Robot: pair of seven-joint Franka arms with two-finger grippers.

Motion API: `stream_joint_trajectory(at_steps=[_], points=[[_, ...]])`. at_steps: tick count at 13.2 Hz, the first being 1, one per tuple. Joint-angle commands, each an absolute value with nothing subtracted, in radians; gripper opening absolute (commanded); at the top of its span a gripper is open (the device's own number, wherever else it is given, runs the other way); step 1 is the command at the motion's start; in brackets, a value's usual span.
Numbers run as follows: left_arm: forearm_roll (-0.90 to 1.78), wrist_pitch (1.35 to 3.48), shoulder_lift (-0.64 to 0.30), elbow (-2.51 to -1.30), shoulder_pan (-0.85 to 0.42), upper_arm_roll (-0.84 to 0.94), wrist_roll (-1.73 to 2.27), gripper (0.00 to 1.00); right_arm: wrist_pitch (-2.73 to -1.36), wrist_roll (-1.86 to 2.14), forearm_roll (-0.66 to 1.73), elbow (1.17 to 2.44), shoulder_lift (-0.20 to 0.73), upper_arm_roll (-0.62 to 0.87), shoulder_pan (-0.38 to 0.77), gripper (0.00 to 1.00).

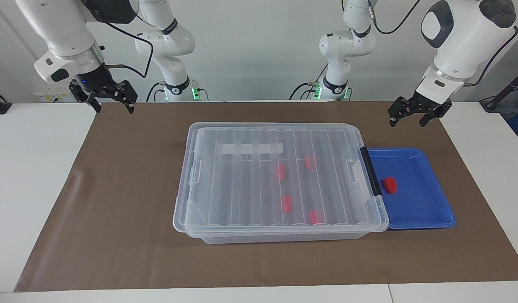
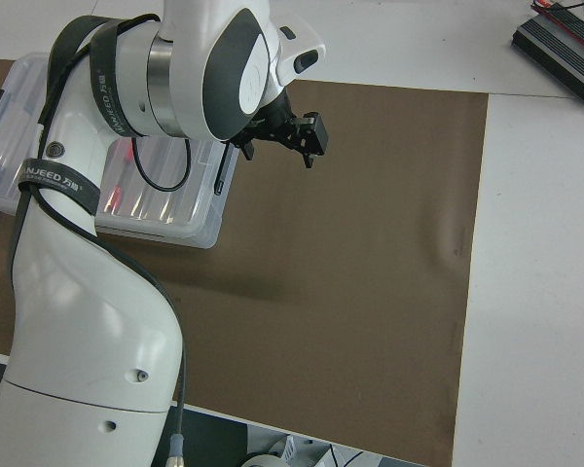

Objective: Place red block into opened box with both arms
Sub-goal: 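Grasp the red block with the left gripper while the right gripper grips the lid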

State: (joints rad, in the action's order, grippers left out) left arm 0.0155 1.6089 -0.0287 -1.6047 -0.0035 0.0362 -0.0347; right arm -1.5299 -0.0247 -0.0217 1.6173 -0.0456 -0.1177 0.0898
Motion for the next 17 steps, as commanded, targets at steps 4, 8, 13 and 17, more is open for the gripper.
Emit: stream_joint_trajectory(at_steps=[4, 8, 13, 17], points=[[0.034, 1.632, -0.002, -1.643, 0.006, 0.034, -0.040, 1.00, -1.603, -0.040, -0.020, 1.646, -0.060, -0.112, 0.094, 1.00], [0.034, 1.679, 0.003, -1.667, 0.018, 0.034, -0.041, 1.00, -1.871, -0.092, 0.029, 1.747, -0.008, -0.109, 0.165, 1.00], [0.034, 1.926, 0.035, -1.871, 0.055, 0.034, -0.048, 1.00, -2.064, -0.189, 0.060, 1.743, 0.153, -0.109, 0.270, 1.00], [0.034, 2.123, -0.003, -1.965, 0.058, 0.034, -0.041, 1.00, -2.102, -0.192, 0.040, 1.746, 0.210, -0.109, 0.296, 1.00]])
